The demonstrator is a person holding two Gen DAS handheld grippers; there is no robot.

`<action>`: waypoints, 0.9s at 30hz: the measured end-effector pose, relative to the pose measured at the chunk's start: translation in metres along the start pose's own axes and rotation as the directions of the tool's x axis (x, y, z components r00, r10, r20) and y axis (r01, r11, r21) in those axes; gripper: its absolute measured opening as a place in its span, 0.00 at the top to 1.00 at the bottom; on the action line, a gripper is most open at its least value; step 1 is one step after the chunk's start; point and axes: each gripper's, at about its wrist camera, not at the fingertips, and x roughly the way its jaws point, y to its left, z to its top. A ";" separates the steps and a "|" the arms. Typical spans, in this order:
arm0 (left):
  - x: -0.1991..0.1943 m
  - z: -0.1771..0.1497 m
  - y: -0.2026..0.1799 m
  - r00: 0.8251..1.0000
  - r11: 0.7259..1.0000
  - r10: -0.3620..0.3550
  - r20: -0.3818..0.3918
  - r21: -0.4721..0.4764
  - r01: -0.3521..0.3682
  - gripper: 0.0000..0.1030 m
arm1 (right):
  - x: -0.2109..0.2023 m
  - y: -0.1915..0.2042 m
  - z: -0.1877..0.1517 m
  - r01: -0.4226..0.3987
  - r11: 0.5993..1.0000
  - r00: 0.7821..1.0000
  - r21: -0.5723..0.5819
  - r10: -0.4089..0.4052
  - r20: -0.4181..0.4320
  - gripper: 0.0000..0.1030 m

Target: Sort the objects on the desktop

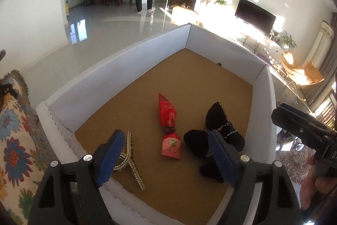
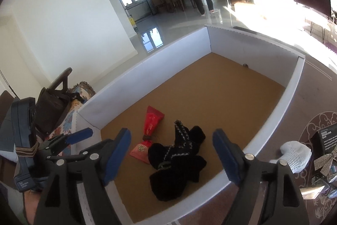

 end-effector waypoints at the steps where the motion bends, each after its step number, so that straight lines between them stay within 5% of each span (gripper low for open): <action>1: -0.010 -0.001 -0.009 1.000 1.000 -0.023 0.019 0.012 0.022 0.21 | -0.012 -0.004 -0.006 0.009 1.000 1.000 -0.013 -0.009 0.025 0.14; 7: -0.050 -0.014 -0.099 0.975 0.961 -0.217 0.039 0.187 0.206 0.17 | -0.090 -0.048 -0.064 0.185 0.978 0.979 -0.097 -0.174 0.105 0.02; 13: -0.054 -0.063 -0.206 0.932 0.861 -0.350 -0.093 0.360 0.360 0.15 | -0.133 -0.135 -0.152 0.413 0.904 0.908 -0.107 -0.418 -0.024 0.02; 17: -0.018 -0.106 -0.267 0.922 0.814 -0.335 -0.193 0.433 0.387 0.14 | -0.163 -0.190 -0.200 0.487 0.874 0.869 0.000 -0.484 -0.097 0.02; 27: 0.051 -0.162 -0.308 0.945 0.817 -0.213 -0.247 0.485 0.311 0.15 | -0.183 -0.211 -0.242 0.518 0.843 0.855 0.145 -0.507 -0.110 0.02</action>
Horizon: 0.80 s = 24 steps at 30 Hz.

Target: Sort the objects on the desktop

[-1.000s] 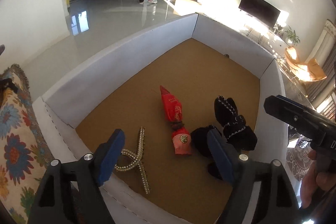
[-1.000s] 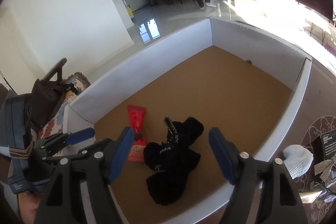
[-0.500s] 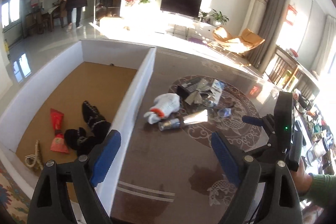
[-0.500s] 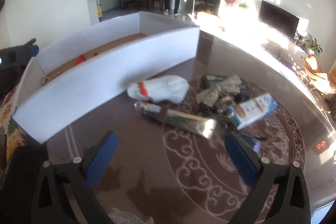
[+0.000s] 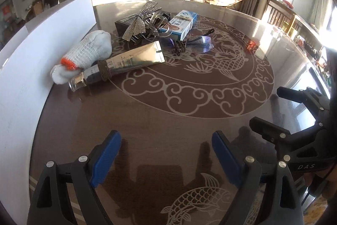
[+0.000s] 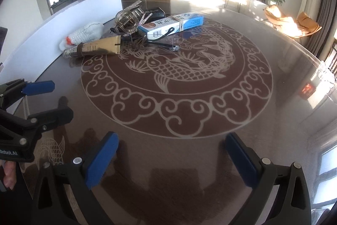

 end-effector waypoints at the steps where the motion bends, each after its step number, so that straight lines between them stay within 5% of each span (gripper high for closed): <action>1: 0.003 -0.001 0.001 1.000 1.000 0.009 -0.001 0.000 -0.009 0.15 | 0.000 -0.001 0.000 0.006 1.000 1.000 0.005 -0.006 -0.004 0.01; 7: 0.003 -0.005 0.002 0.998 0.998 0.056 0.028 -0.015 -0.055 0.14 | 0.003 -0.002 -0.001 0.034 0.999 0.999 0.014 -0.033 -0.019 0.00; 9: 0.003 -0.005 0.003 0.998 0.998 0.058 0.016 -0.021 -0.057 0.00 | 0.003 -0.002 -0.001 0.034 0.999 0.999 0.014 -0.034 -0.019 0.00; 24: 0.004 -0.006 0.004 0.999 0.998 0.053 0.004 -0.022 -0.053 0.00 | 0.003 -0.001 -0.001 0.039 0.999 0.999 0.013 -0.039 -0.020 0.00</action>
